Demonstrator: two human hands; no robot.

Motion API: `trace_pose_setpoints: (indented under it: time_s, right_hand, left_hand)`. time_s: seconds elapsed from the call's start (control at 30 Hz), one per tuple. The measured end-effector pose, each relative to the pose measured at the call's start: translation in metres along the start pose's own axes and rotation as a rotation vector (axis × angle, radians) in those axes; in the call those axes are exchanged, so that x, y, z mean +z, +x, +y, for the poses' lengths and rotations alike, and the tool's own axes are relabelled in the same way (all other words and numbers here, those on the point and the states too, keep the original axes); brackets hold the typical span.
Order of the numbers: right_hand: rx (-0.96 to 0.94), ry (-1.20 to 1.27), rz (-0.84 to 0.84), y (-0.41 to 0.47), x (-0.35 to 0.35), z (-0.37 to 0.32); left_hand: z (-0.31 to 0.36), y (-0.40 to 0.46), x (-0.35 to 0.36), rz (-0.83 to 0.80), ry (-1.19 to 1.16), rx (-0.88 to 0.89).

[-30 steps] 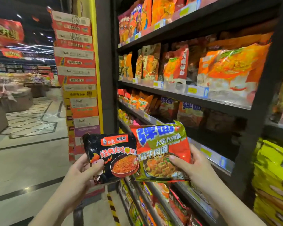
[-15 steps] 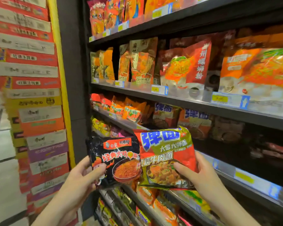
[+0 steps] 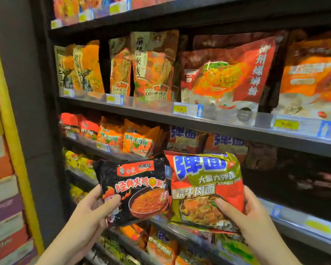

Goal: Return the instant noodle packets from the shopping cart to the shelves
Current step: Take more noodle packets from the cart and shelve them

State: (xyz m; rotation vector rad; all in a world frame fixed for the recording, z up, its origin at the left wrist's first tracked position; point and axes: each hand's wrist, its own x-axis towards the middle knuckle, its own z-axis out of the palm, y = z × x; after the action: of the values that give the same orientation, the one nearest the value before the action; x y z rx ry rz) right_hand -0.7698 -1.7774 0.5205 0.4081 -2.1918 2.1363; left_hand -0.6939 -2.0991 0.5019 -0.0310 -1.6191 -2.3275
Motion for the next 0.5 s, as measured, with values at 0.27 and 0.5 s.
trace_pose_setpoints:
  time_s: [0.27,0.5]
  right_hand:
    - [-0.124,-0.074,0.151,0.081,0.021,0.01]
    - [-0.182,-0.194,0.191,0.118,0.066,0.012]
  left_hand:
    - [0.007,0.078,-0.03,-0.084,0.109,0.012]
    - [0.014,0.131,-0.047,-0.082,0.007,0.016]
